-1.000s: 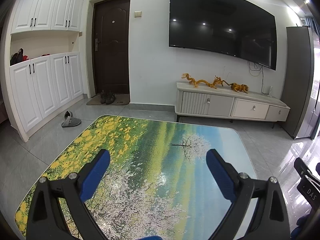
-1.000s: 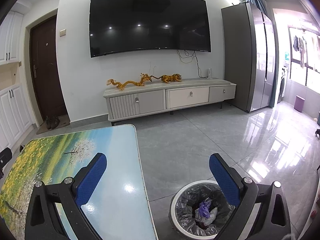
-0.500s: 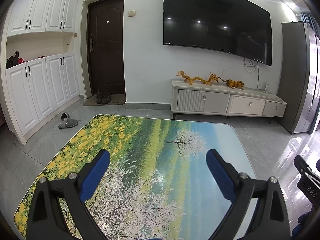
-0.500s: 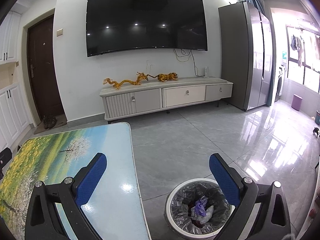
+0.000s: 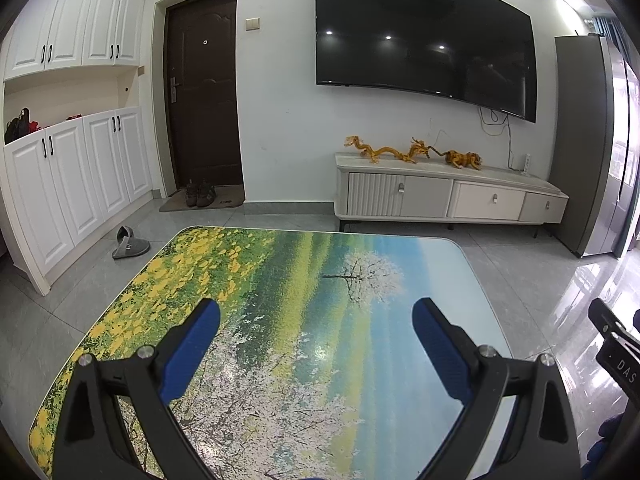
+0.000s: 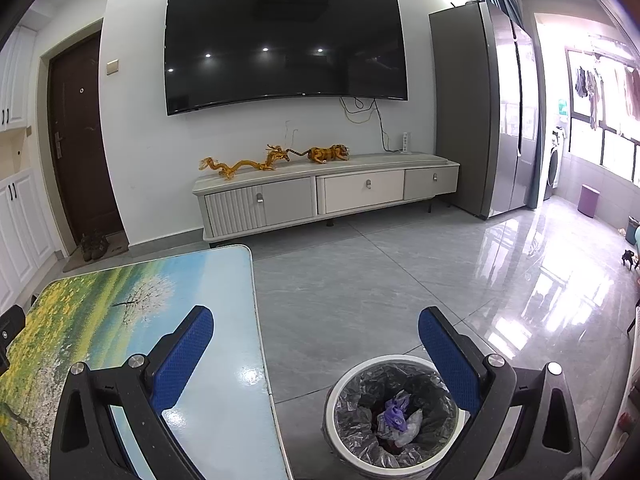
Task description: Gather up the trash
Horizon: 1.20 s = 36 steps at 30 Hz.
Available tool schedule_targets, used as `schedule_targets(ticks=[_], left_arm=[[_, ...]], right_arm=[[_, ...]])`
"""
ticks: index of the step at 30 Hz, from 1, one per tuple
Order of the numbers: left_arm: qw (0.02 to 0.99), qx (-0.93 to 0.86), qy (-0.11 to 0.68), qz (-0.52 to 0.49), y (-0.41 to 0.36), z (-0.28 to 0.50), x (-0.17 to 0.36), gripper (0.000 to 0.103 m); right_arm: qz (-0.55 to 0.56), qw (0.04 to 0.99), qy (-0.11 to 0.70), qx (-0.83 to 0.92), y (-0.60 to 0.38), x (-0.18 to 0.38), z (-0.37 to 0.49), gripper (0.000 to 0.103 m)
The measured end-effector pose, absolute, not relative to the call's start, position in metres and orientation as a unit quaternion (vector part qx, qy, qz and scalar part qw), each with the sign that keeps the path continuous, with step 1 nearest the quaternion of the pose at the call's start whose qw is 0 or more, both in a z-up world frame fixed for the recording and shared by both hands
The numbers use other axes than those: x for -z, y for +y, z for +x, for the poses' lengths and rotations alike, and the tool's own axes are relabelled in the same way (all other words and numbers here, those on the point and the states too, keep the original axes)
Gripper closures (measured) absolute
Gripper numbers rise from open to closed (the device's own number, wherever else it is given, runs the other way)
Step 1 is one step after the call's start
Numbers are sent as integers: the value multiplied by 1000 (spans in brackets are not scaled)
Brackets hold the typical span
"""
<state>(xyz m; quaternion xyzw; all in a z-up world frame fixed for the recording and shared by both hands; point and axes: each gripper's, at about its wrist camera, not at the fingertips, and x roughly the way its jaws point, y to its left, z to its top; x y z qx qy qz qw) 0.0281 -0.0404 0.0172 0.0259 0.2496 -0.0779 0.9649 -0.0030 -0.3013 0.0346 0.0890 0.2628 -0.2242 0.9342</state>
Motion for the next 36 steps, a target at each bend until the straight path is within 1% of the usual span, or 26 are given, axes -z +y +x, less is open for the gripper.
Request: schedule_targets(ticks=[36], left_arm=[[961, 83, 262, 34, -45, 28, -15, 6]], right_arm=[[94, 934, 261, 226, -304, -35, -5, 0]])
